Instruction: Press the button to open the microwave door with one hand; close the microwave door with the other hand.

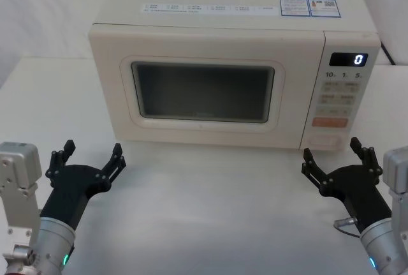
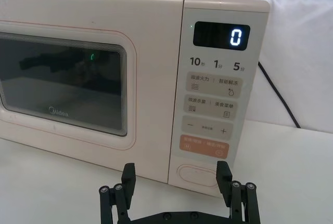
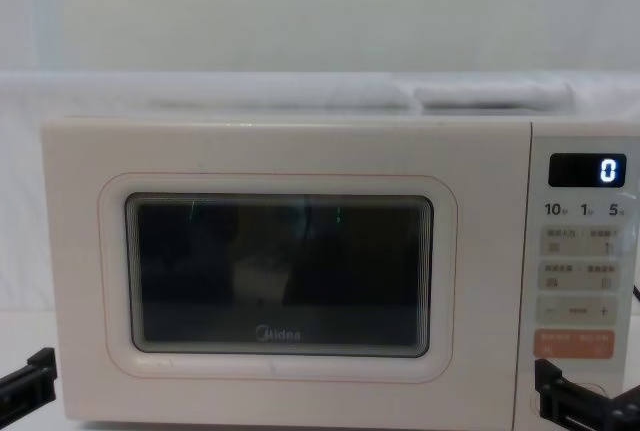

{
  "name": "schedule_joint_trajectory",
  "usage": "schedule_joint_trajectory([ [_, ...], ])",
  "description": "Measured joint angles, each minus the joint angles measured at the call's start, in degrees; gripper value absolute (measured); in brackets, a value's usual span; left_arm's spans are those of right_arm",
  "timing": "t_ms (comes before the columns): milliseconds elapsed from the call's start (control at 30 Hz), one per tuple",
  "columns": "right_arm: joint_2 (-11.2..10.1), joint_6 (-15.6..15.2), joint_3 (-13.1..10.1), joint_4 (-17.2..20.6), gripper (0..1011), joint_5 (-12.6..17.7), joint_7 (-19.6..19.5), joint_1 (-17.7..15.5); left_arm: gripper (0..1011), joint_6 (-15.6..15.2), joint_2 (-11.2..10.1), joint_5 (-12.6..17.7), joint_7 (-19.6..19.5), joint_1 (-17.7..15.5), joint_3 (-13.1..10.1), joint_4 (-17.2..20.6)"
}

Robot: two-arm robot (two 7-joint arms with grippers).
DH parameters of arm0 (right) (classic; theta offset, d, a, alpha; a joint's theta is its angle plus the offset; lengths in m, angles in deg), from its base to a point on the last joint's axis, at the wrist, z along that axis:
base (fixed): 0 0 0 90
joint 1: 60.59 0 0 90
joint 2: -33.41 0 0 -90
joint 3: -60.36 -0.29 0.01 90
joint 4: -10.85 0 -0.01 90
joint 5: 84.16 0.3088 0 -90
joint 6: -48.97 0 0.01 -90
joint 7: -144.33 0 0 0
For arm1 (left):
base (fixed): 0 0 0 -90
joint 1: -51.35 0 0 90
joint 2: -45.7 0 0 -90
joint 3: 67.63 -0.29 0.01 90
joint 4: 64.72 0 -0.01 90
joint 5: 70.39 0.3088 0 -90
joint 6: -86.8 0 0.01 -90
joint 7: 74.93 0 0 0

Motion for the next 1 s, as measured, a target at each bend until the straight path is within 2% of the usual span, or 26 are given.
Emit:
schedule_joint_trajectory([
  [433, 0.0, 0.0, 0.0, 0.0, 1002, 0.0, 0.0, 0.0, 1001, 0.0, 0.0, 0.0, 0.0, 0.0, 0.0, 0.0],
  [500, 0.0, 0.0, 0.0, 0.0, 978, 0.0, 0.0, 0.0, 1001, 0.0, 0.0, 0.0, 0.0, 0.0, 0.0, 0.0],
  [667, 0.0, 0.0, 0.0, 0.0, 851, 0.0, 0.0, 0.0, 1001, 0.0, 0.0, 0.0, 0.0, 0.0, 0.0, 0.0],
  [733, 0.0, 0.0, 0.0, 0.0, 851, 0.0, 0.0, 0.0, 1001, 0.0, 0.0, 0.0, 0.0, 0.0, 0.0, 0.0],
  [767, 0.0, 0.0, 0.0, 0.0, 781, 0.0, 0.0, 0.0, 1001, 0.0, 0.0, 0.0, 0.0, 0.0, 0.0, 0.0],
  [867, 0.0, 0.0, 0.0, 0.0, 663, 0.0, 0.0, 0.0, 1001, 0.0, 0.0, 0.0, 0.0, 0.0, 0.0, 0.0],
  [1000, 0.0, 0.0, 0.0, 0.0, 567, 0.0, 0.0, 0.0, 1001, 0.0, 0.0, 0.0, 0.0, 0.0, 0.0, 0.0],
])
